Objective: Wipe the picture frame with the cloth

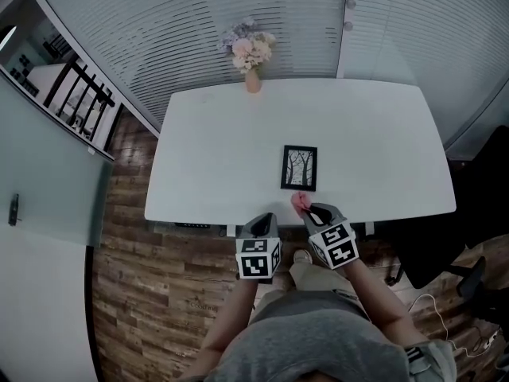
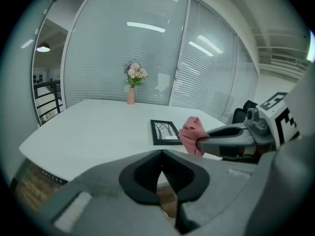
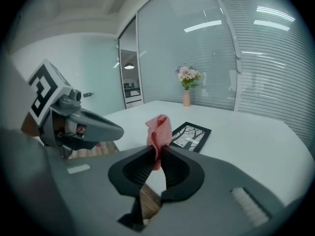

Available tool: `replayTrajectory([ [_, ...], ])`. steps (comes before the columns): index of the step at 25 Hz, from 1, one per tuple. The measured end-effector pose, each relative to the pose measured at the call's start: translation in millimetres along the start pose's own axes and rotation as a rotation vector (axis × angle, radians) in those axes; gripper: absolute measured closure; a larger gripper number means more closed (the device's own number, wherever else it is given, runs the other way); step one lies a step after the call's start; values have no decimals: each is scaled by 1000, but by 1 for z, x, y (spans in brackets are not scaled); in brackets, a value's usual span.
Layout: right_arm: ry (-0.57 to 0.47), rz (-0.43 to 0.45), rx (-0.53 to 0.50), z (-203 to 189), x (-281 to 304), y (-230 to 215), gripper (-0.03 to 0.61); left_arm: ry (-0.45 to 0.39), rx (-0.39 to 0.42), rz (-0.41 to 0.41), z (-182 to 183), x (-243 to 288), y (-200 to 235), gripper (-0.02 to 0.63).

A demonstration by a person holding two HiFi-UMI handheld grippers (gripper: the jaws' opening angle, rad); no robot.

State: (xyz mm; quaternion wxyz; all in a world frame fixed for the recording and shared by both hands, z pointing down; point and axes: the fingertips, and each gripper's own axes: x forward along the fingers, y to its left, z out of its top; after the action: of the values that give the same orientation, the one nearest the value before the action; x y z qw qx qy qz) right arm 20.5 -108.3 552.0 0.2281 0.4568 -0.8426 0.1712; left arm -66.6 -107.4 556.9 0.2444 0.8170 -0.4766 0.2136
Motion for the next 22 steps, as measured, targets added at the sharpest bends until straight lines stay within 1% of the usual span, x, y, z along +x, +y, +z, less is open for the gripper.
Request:
replayTrajectory([
  [8,-57,-22,75,-12,-39,48,535,-8,1,-35,-36,-55,-6,612],
  [12,-76,-29,90,-18,-58,70,535,-12,1,-55,-51,-79,-13,612],
  [18,-100,-36,112,-25,-79,96,535,-28,11,-84,-65,-106,-23,612],
  [22,-114,-39,124,-27,-89,107,535,-41,22,-99,-68,-118,-28,612],
])
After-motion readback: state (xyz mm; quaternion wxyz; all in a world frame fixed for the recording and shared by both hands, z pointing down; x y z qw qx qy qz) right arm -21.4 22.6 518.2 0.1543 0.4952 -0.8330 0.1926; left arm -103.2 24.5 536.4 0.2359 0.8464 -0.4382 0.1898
